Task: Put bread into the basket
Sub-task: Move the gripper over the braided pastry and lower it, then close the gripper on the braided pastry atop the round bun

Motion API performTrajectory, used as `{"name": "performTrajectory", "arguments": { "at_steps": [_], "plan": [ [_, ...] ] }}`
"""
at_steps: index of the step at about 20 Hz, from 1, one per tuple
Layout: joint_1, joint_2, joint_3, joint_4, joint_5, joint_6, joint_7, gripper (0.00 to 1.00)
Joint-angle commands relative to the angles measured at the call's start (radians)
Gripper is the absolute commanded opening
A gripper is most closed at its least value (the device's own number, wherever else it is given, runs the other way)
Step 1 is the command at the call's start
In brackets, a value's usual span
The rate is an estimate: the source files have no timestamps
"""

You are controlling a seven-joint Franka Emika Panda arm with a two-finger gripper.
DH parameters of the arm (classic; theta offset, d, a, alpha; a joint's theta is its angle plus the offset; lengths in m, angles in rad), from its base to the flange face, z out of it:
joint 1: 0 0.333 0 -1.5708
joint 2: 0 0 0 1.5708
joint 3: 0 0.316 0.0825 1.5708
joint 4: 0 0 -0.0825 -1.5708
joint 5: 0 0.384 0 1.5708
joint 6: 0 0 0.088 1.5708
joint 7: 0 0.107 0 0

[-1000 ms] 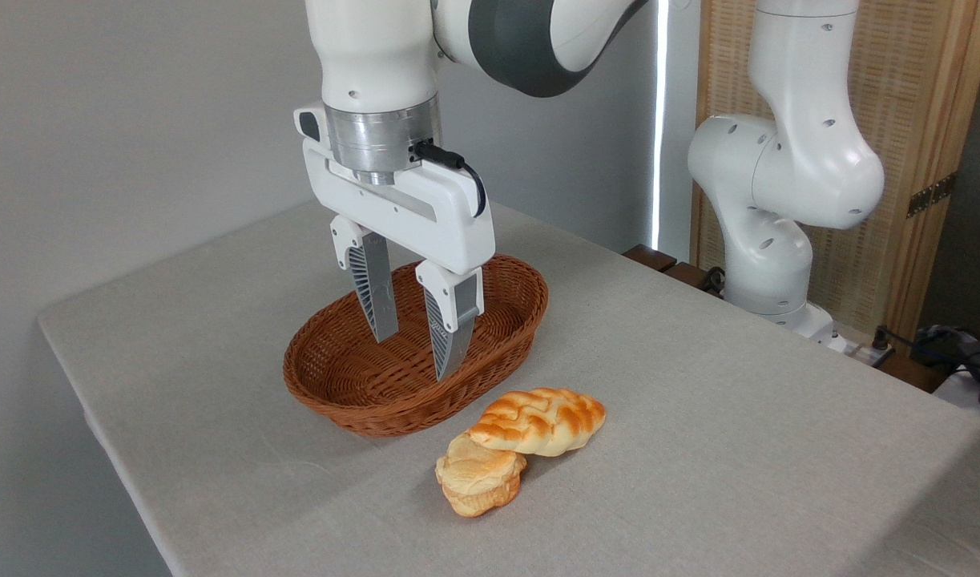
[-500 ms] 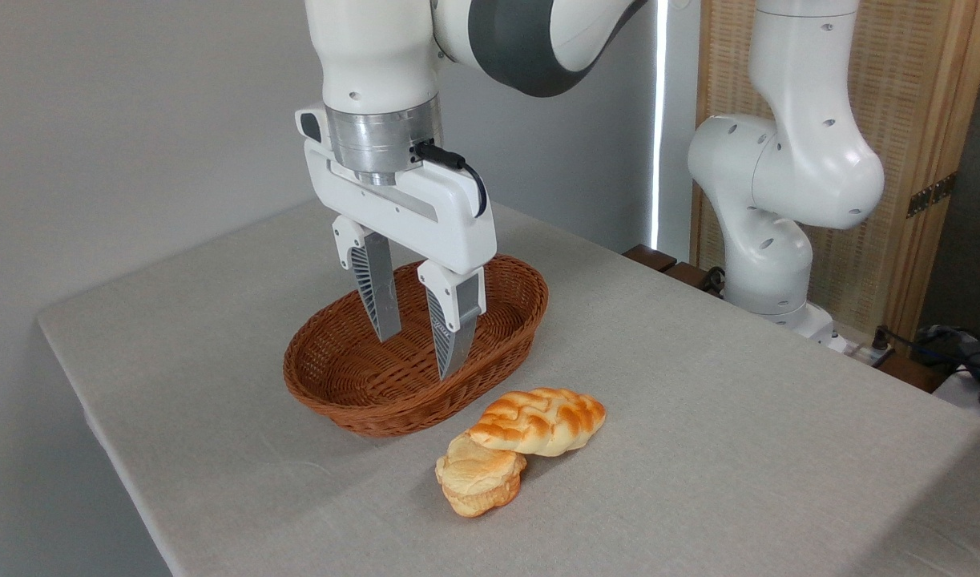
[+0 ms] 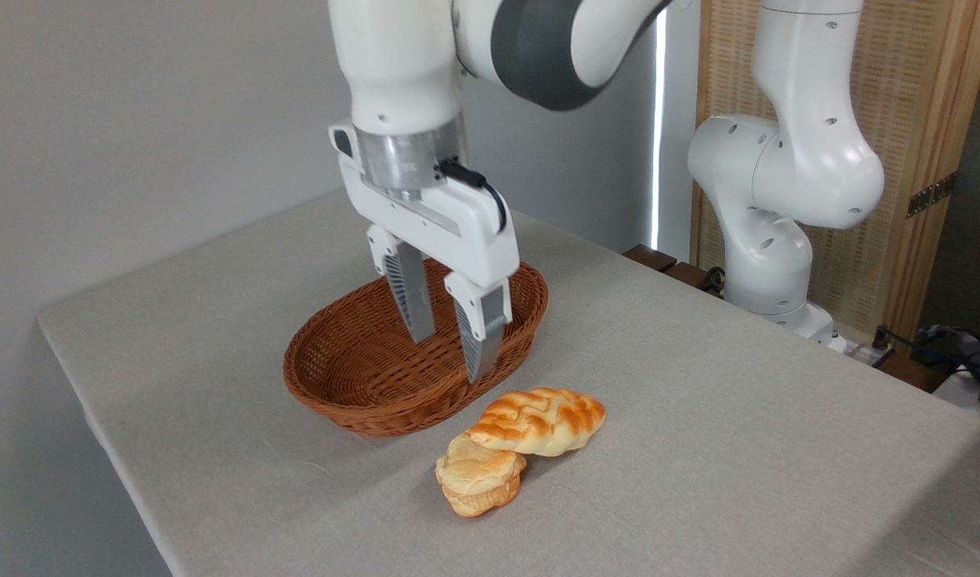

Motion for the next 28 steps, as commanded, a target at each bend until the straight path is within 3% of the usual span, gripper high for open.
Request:
{"name": "performTrajectory", "arguments": {
  "at_steps": [1, 6, 9, 14, 24, 28],
  "plan": [
    [0.003, -0.064, 0.012, -0.130, 0.002, 0.104, 0.036, 1.00],
    [0.007, -0.086, 0.093, -0.130, 0.033, 0.112, 0.169, 1.00],
    [0.007, -0.089, 0.113, -0.130, 0.042, 0.112, 0.191, 1.00],
    [0.003, -0.058, 0.116, -0.161, 0.126, 0.128, 0.214, 1.00],
    [-0.023, -0.047, 0.113, -0.167, 0.112, 0.140, 0.209, 1.00],
    [-0.023, -0.055, 0.116, -0.159, 0.059, 0.140, 0.212, 1.00]
  ]
}}
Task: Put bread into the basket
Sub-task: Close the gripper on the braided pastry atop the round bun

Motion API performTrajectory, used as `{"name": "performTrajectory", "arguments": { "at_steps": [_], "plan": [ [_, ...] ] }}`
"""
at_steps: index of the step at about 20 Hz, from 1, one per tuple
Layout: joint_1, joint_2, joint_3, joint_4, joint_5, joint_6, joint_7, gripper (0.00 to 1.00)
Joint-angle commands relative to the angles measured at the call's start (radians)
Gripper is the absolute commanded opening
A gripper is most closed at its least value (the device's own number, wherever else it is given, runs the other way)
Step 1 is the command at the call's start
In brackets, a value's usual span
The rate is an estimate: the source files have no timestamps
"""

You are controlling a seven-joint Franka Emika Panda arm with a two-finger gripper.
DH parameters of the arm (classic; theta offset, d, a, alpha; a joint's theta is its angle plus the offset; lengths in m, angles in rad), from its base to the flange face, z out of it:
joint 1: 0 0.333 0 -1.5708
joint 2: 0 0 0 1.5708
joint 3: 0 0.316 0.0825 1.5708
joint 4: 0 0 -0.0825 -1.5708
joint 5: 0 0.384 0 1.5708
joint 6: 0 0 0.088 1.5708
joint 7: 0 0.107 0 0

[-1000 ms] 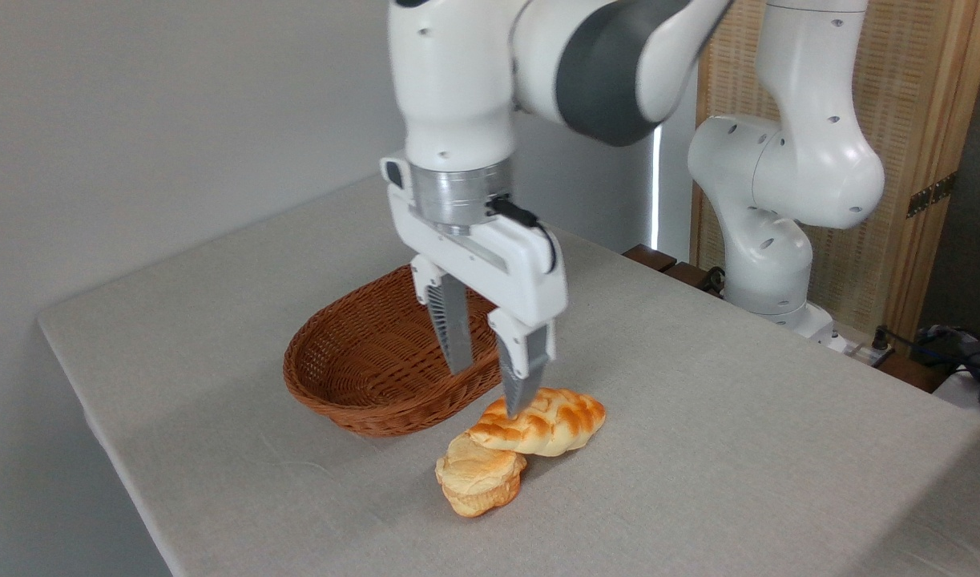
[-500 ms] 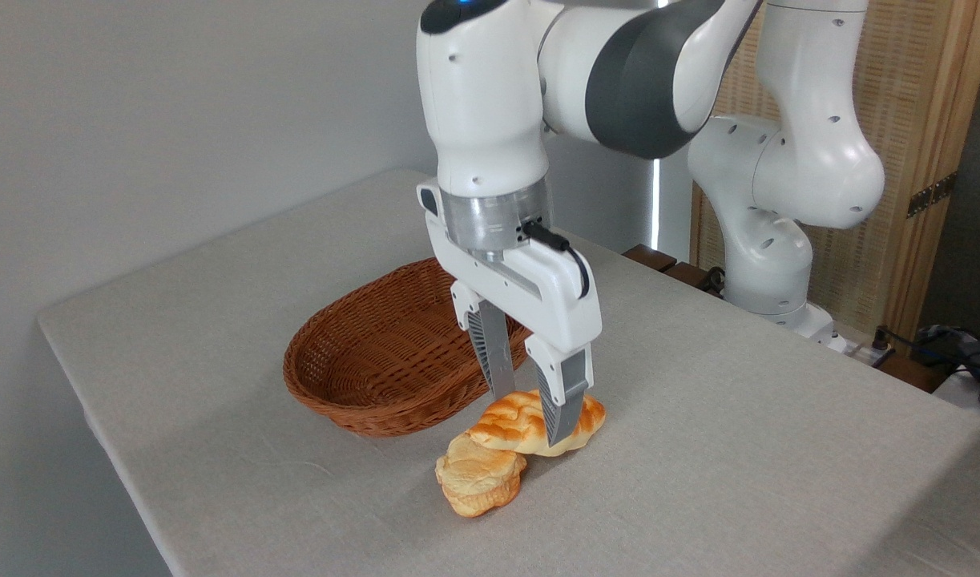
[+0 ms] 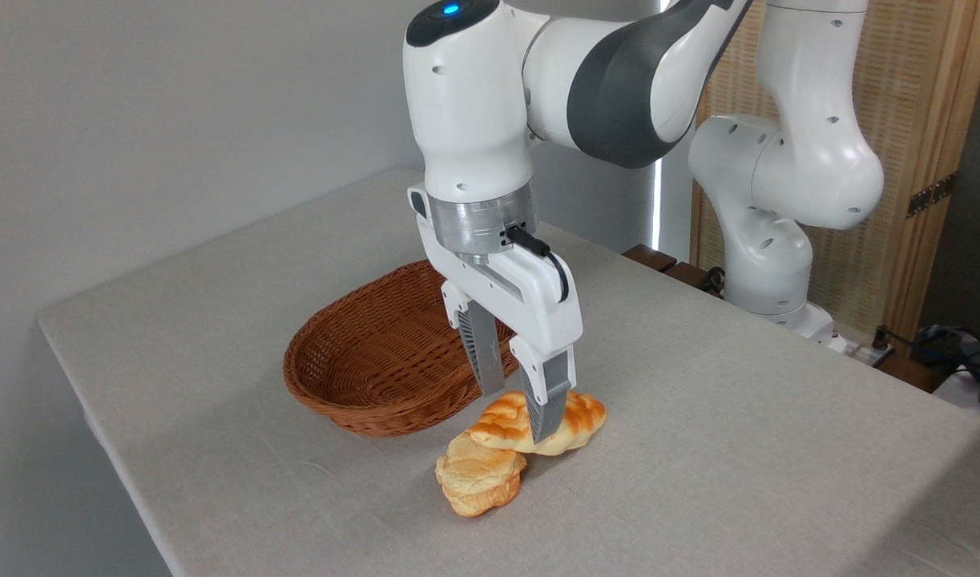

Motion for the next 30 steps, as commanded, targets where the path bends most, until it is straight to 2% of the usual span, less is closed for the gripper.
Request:
{"name": "performTrajectory", "arguments": {
  "at_steps": [1, 14, 15, 16, 17, 18, 30],
  "plan": [
    [-0.007, -0.012, 0.007, -0.004, -0.033, 0.021, 0.014, 1.00],
    [-0.005, 0.031, 0.009, -0.007, -0.020, 0.064, 0.017, 0.99],
    [-0.007, 0.031, 0.009, -0.006, -0.019, 0.064, 0.017, 0.85],
    [-0.005, 0.031, 0.009, -0.006, -0.019, 0.064, 0.017, 0.65],
    [-0.005, 0.030, 0.009, -0.006, -0.019, 0.064, 0.017, 0.52],
    [-0.005, 0.030, 0.009, -0.006, -0.019, 0.064, 0.017, 0.50],
    [-0.004, 0.016, 0.010, -0.003, -0.020, 0.054, 0.017, 0.51]
  ]
}}
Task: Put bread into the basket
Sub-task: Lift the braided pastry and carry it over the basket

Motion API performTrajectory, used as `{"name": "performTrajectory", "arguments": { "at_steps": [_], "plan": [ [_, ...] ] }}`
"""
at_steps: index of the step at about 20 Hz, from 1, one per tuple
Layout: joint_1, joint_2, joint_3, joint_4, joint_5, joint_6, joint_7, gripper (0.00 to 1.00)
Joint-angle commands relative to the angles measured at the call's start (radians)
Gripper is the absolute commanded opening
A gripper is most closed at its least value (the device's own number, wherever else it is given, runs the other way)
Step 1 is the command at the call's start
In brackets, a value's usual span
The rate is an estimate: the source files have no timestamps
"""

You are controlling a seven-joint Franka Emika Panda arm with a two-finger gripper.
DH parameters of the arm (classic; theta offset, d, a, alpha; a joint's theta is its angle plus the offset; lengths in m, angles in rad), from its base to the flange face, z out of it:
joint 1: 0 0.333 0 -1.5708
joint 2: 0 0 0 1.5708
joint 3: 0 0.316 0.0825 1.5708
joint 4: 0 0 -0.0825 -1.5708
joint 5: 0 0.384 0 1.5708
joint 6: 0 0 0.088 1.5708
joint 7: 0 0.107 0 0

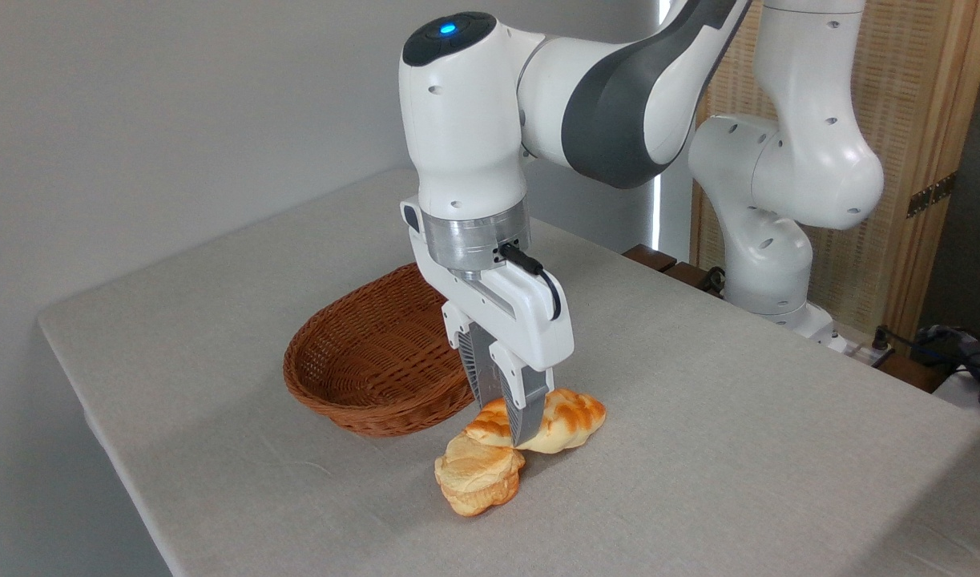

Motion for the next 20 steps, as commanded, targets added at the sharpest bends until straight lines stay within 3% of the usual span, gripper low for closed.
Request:
{"name": "performTrajectory", "arguments": {
  "at_steps": [1, 4, 7, 17, 20],
  "plan": [
    [0.000, -0.021, 0.011, -0.003, -0.006, 0.012, 0.016, 0.51],
    [0.008, -0.047, 0.011, 0.014, -0.017, 0.002, 0.017, 0.51],
    [0.008, -0.049, 0.009, 0.078, -0.023, -0.080, 0.017, 0.51],
    [0.006, -0.055, -0.004, 0.267, -0.207, -0.261, 0.011, 0.51],
    [0.003, -0.038, -0.079, 0.271, -0.264, -0.261, -0.029, 0.52]
  ]
}}
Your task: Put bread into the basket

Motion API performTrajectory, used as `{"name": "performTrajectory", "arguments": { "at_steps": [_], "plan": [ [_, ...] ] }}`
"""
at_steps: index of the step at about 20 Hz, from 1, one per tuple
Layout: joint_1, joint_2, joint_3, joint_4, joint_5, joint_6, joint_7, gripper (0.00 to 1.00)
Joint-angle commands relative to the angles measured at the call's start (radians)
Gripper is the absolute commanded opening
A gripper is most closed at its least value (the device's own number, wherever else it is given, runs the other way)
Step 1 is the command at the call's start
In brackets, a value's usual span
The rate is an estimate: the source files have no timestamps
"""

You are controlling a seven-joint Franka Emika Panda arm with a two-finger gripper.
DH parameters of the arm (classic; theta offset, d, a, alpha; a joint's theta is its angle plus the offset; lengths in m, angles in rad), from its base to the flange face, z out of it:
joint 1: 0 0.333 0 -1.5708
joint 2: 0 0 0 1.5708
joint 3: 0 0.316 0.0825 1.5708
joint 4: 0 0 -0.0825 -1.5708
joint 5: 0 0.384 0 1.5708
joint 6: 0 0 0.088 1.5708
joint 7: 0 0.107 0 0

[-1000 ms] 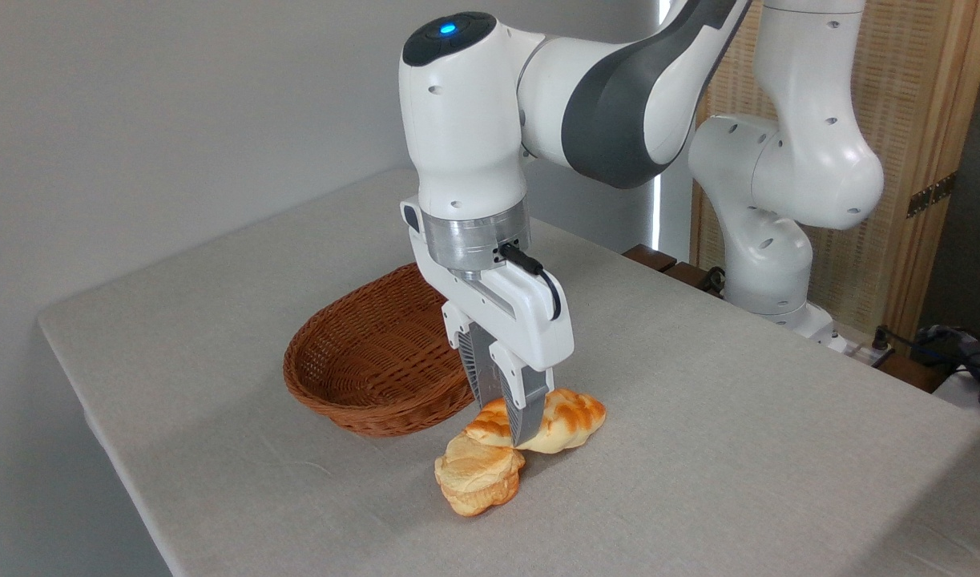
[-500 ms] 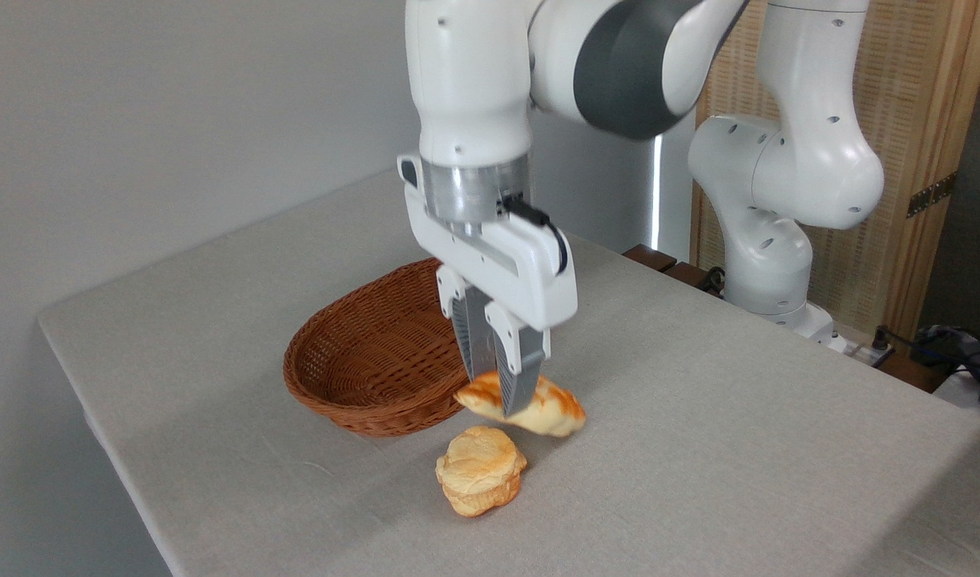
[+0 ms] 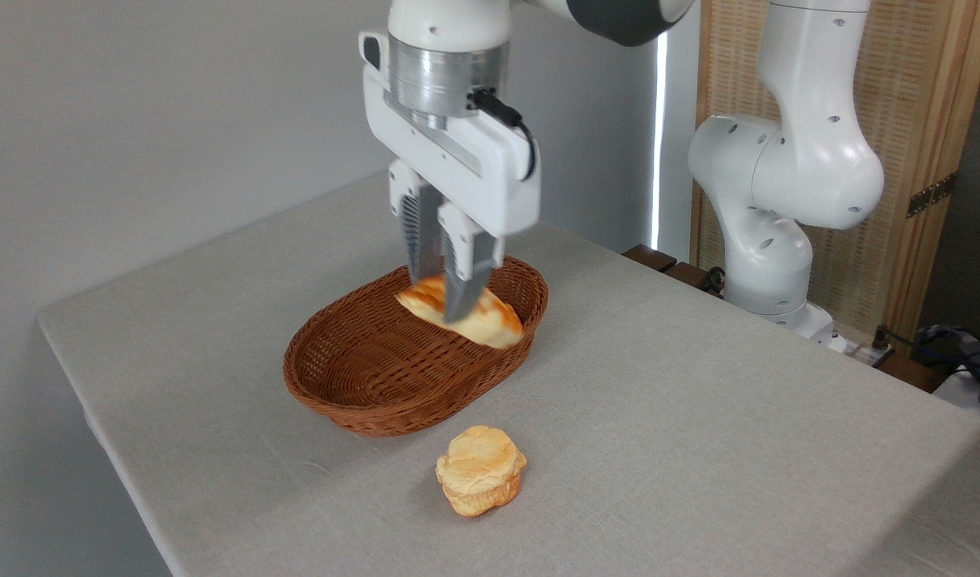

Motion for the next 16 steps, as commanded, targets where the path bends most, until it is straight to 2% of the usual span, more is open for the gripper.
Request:
{"name": "performTrajectory", "arguments": {
  "at_steps": [1, 2, 3, 8, 16],
  "plan": [
    [-0.003, 0.028, -0.080, 0.022, -0.050, -0.024, -0.055, 0.62],
    [-0.003, 0.039, -0.102, 0.022, -0.050, -0.022, -0.070, 0.88],
    [-0.003, 0.046, -0.116, 0.022, -0.048, -0.019, -0.081, 1.00],
    [-0.006, 0.091, -0.137, 0.025, -0.044, -0.007, -0.090, 1.00],
    [-0.006, 0.099, -0.134, 0.026, -0.042, -0.007, -0.090, 1.00]
  ]
}}
